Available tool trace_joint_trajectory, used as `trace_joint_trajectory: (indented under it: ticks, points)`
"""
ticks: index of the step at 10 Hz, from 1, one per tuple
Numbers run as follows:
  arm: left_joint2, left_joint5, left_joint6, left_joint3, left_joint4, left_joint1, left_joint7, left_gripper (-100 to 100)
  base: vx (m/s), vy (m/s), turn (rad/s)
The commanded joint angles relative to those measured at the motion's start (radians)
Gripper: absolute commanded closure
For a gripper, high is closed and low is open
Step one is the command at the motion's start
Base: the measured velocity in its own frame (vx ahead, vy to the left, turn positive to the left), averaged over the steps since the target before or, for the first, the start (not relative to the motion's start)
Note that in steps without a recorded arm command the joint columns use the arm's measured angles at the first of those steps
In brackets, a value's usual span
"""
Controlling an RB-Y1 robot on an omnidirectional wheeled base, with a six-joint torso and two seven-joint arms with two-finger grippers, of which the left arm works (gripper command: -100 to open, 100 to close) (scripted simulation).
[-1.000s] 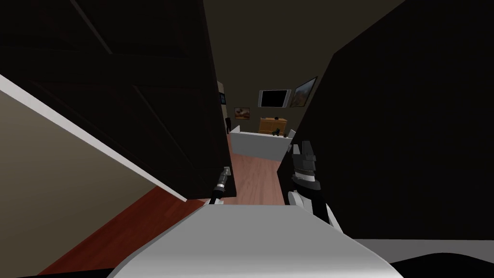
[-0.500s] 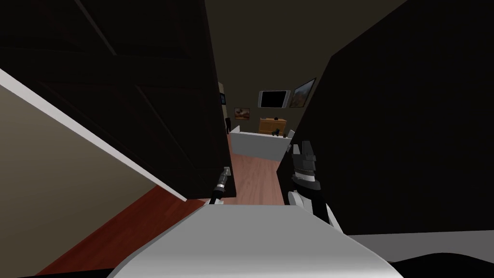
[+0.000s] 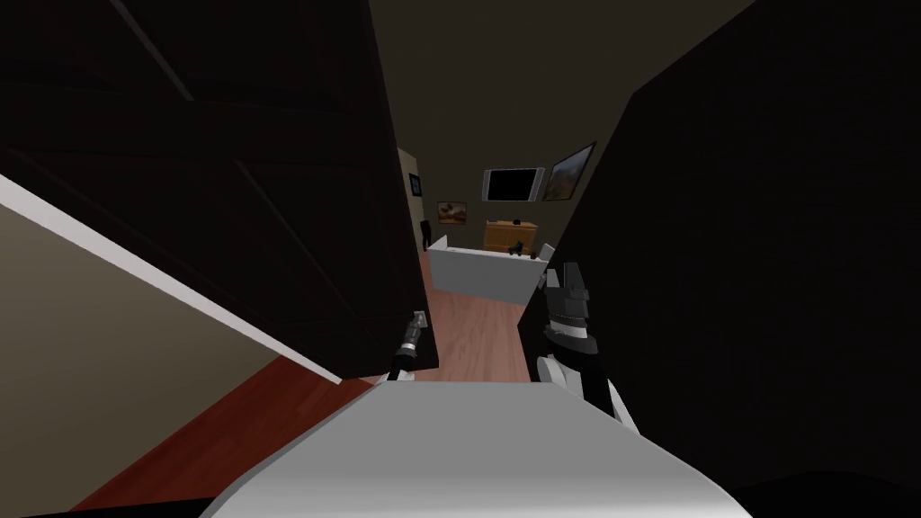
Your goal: Push the door open
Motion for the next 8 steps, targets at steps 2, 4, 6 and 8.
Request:
trace_joint_trajectory:
  ticks: [2,4,6,8]
  points:
    - [0.013,0.008,0.010,0.019,-0.024,0.008,-0.003,100,0.165,-0.021,0.027]
    - [0.020,0.021,0.011,0.045,-0.020,0.005,-0.011,100,0.188,-0.028,0.069]
    - [0.024,0.032,0.011,0.068,-0.016,0.002,-0.018,100,0.136,-0.044,0.055]
    - [0.017,0.033,0.032,0.065,-0.055,0.025,-0.017,-100,0.083,-0.069,0.096]
